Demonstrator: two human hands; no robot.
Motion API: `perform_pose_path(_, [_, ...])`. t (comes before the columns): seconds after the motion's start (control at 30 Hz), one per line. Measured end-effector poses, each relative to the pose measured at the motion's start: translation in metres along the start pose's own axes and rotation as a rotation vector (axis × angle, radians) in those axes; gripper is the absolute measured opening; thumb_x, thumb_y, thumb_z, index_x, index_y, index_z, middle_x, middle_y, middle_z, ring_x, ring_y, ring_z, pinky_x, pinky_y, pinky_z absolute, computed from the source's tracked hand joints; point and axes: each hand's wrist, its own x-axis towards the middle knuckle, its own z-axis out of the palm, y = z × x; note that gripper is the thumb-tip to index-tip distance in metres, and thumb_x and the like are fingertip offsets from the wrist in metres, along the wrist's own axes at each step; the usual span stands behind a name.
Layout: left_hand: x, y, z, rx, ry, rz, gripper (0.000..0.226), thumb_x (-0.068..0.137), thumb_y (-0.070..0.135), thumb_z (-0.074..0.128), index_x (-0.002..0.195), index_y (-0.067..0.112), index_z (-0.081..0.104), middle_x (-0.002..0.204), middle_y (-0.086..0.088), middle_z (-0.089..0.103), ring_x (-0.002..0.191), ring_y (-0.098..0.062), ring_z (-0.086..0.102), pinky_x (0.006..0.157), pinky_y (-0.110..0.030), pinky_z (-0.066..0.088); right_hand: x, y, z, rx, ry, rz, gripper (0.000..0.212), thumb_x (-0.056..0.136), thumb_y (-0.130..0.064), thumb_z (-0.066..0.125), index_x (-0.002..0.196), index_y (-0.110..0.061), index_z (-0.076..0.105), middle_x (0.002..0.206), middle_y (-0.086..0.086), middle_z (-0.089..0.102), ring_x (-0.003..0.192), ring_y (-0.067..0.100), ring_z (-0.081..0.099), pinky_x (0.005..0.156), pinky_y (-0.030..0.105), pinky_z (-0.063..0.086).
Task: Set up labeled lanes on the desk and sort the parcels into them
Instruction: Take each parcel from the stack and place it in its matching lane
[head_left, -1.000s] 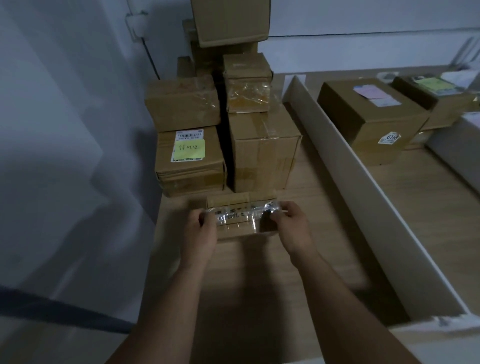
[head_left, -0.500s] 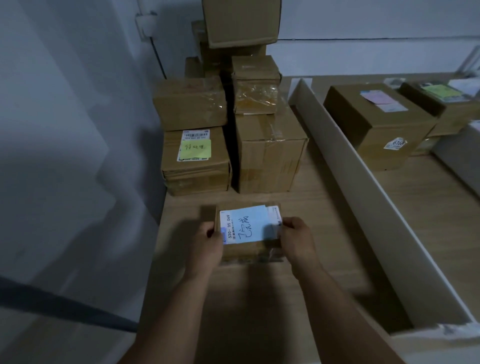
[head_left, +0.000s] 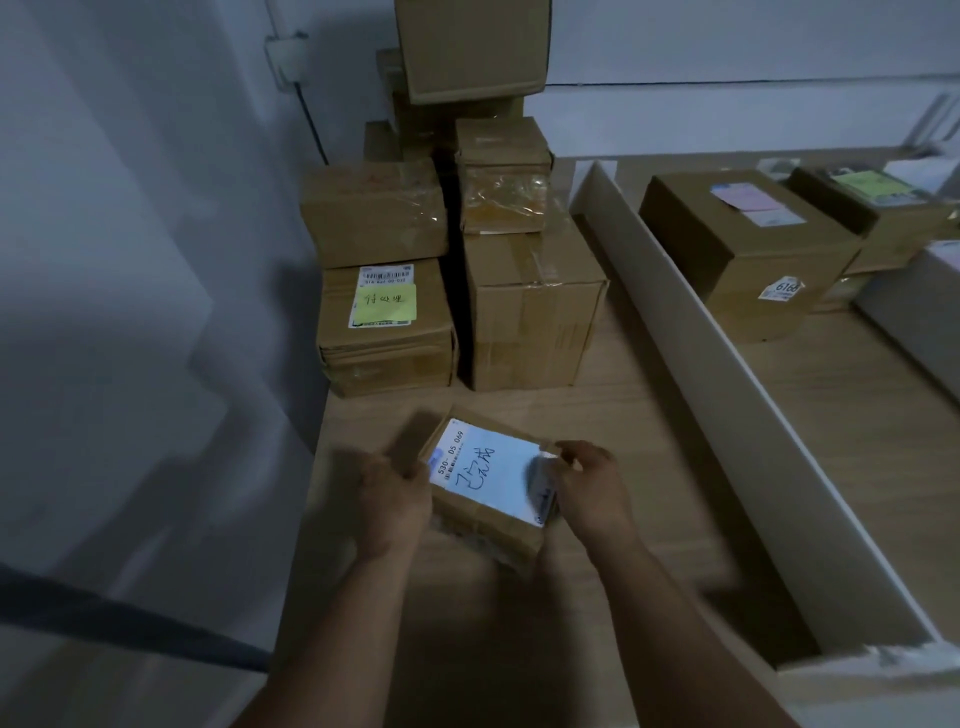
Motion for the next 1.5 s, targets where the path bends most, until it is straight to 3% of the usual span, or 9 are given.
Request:
perform_pose_path(0.1, [0.001,-0.001,0.004,-0.281,-0.093,0.058,0.023,0.088,0.022,0.057,0.103,0.004,0.057,0.094,-0.011,0.067,0.083,-0.025,0.064,0.066,-0.027,0.041,0.0,-0.004,-0.002,-0.063,-0.036,0.028,0.028,0.086,-0.033,0.062,0.07,-0.012,0.055,0.075,0.008,0.061,0.08,0.028,0.058,0.066,0.031,0.041])
perform_pose_path(0.3, [-0.01,-0.002,0.004,-0.141,-0.163,0.132,0.003,0.093,0.027,0.054,0.091,0.028,0.052,0.082,0.012,0.06,0.079,-0.011,0.06,0.08,-0.035,0.051,-0.011,-0.004,0.003,0.046,-0.136,-0.013,0.019,0.086,-0.035,0.062,0.085,-0.016,0.065,0.082,0.006,0.067,0.082,0.026,0.063,0.068,0.033,0.048])
perform_pose_path(0.5, [-0.023,-0.008,0.0,-0.118,-0.291,0.083,0.019,0.093,0.022,0.053,0.111,0.021,0.061,0.1,0.002,0.068,0.086,-0.016,0.065,0.083,-0.039,0.055,-0.02,-0.001,0.005,0.077,-0.17,-0.02,0.023,0.08,-0.021,0.066,0.061,-0.011,0.059,0.055,0.001,0.056,0.057,0.017,0.052,0.057,0.033,0.043])
perform_pose_path(0.7, [-0.034,-0.012,-0.007,-0.162,-0.395,0.095,0.039,0.095,0.019,0.052,0.134,0.026,0.049,0.105,0.003,0.064,0.088,-0.015,0.065,0.08,-0.036,0.057,-0.037,0.004,0.002,0.144,-0.127,-0.069,0.018,0.084,-0.014,0.063,0.067,-0.018,0.062,0.059,-0.007,0.062,0.053,0.007,0.056,0.047,0.021,0.041])
perform_pose_path(1.0, [-0.071,0.012,0.01,-0.35,-0.377,0.461,0.055,0.091,0.025,0.059,0.14,0.041,0.039,0.12,0.017,0.061,0.103,-0.002,0.061,0.085,-0.034,0.056,-0.078,0.002,-0.043,0.467,0.183,-0.29,0.021,0.085,-0.021,0.059,0.099,-0.034,0.066,0.096,-0.013,0.072,0.091,0.009,0.067,0.078,0.045,0.057])
perform_pose_path(1.13, [-0.101,0.047,0.019,-0.403,-0.406,0.616,0.055,0.093,0.02,0.056,0.144,0.031,0.037,0.12,0.015,0.059,0.095,0.008,0.058,0.068,-0.005,0.048,-0.089,-0.001,-0.086,0.512,0.301,-0.355,0.026,0.093,-0.013,0.058,0.112,-0.028,0.066,0.102,-0.012,0.071,0.095,0.005,0.066,0.08,0.038,0.058])
perform_pose_path(1.3, [-0.146,0.084,0.039,-0.408,-0.448,0.729,0.053,0.094,0.018,0.056,0.142,0.032,0.038,0.11,0.02,0.057,0.08,0.028,0.052,0.067,0.002,0.04,-0.099,0.007,-0.142,0.556,0.416,-0.42,0.029,0.092,-0.009,0.057,0.106,-0.033,0.063,0.094,-0.02,0.07,0.09,-0.004,0.065,0.07,0.018,0.052])
perform_pose_path(1.43, [-0.197,0.111,0.071,-0.395,-0.496,0.815,0.054,0.094,0.017,0.055,0.142,0.033,0.038,0.121,0.011,0.061,0.097,0.007,0.06,0.087,-0.02,0.05,-0.104,0.034,-0.197,0.587,0.526,-0.404,0.03,0.091,-0.01,0.058,0.113,-0.029,0.065,0.102,-0.012,0.071,0.095,0.003,0.066,0.076,0.022,0.051])
perform_pose_path(1.5, [-0.226,0.124,0.094,-0.408,-0.552,0.844,0.054,0.094,0.015,0.054,0.143,0.03,0.036,0.121,0.012,0.061,0.099,0.005,0.06,0.084,-0.015,0.048,-0.109,0.051,-0.232,0.612,0.554,-0.388,0.032,0.091,-0.011,0.057,0.12,-0.022,0.064,0.106,-0.009,0.071,0.097,0.007,0.067,0.08,0.029,0.053])
